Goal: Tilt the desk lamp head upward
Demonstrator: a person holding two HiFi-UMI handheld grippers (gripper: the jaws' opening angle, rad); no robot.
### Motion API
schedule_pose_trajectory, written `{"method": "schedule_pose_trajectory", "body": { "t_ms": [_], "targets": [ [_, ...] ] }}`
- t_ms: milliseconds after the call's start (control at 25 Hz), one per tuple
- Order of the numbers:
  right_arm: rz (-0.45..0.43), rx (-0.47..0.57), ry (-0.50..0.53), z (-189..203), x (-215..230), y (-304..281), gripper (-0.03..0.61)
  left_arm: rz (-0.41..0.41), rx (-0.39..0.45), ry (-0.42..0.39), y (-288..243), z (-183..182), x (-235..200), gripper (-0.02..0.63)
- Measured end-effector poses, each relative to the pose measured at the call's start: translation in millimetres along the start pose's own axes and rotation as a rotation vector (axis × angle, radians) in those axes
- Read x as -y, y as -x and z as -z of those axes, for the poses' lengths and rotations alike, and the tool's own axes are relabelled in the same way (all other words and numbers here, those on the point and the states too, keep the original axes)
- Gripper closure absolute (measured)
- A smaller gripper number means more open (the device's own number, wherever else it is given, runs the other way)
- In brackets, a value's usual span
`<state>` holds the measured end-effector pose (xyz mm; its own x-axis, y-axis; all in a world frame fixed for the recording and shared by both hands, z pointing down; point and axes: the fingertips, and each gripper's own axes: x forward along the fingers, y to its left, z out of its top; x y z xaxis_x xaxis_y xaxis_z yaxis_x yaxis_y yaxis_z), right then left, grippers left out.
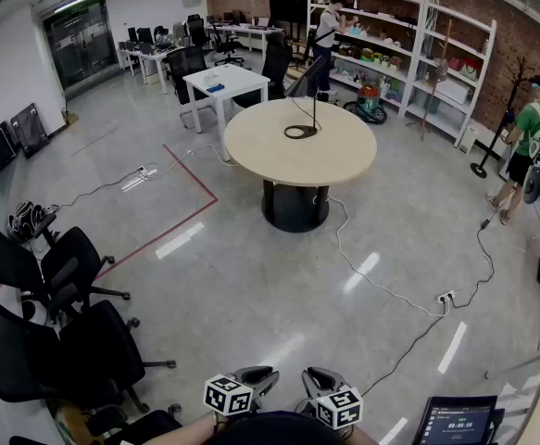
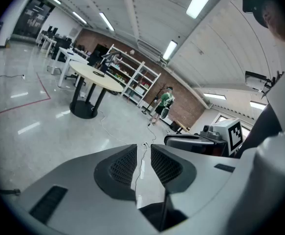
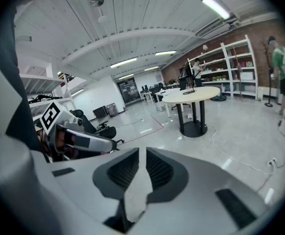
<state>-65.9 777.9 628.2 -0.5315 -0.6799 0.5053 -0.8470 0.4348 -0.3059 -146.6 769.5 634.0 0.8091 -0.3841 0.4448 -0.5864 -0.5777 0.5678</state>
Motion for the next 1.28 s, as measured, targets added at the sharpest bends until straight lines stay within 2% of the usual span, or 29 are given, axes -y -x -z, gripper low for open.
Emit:
{"method": "schedule_pose_trajectory", "body": {
  "t_ms": [280, 520, 1280],
  "targets": [
    [-0.001, -0.001, 0.001, 1.2, 2.5, 2.9, 0.529, -0.006, -0.001, 0.000, -1.3, 1.1, 2.1, 0.522],
    [0.001, 0.052, -0.034, -6.6, 9.4, 7.6, 0.529, -0.009, -0.001, 0.001, -4.9, 1.3, 3.7, 0.522],
    [0.005, 0.053, -0.062, -2.0, 35.2, 21.9, 0.529, -0.017, -0.009, 0.002, -27.3, 6.3, 17.2, 0.522]
  ]
}}
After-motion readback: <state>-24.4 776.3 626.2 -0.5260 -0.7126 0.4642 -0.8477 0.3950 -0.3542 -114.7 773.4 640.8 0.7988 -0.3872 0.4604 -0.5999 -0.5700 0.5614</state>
